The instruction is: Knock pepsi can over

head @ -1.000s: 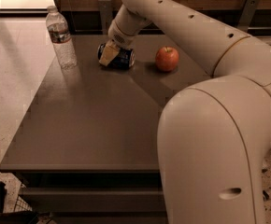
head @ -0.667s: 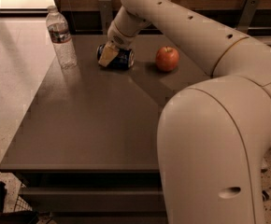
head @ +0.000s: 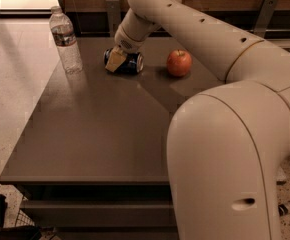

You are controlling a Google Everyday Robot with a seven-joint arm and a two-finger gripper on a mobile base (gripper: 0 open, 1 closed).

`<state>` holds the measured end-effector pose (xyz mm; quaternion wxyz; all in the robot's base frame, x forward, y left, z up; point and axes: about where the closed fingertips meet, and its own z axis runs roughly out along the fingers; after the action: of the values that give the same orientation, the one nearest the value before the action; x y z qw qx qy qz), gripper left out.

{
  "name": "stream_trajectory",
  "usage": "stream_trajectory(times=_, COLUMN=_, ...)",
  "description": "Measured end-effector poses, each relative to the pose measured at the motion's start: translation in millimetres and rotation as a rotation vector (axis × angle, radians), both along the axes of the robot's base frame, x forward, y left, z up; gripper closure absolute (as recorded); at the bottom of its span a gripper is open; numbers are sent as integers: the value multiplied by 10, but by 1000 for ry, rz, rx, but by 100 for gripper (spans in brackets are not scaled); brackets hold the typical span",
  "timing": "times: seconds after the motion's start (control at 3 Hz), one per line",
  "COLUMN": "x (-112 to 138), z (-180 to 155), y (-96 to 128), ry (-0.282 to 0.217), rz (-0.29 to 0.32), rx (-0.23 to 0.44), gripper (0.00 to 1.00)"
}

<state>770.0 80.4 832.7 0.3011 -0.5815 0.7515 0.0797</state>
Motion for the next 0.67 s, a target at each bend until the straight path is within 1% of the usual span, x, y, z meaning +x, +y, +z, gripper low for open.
stream_trajectory(times=0.33, x=-3, z=-30, y=19, ry=4, rz=3, rx=-1, gripper=15)
stream_trajectory(times=0.67, x=-6, z=-63, y=38, ry=9, rz=6, rx=-3, gripper=0)
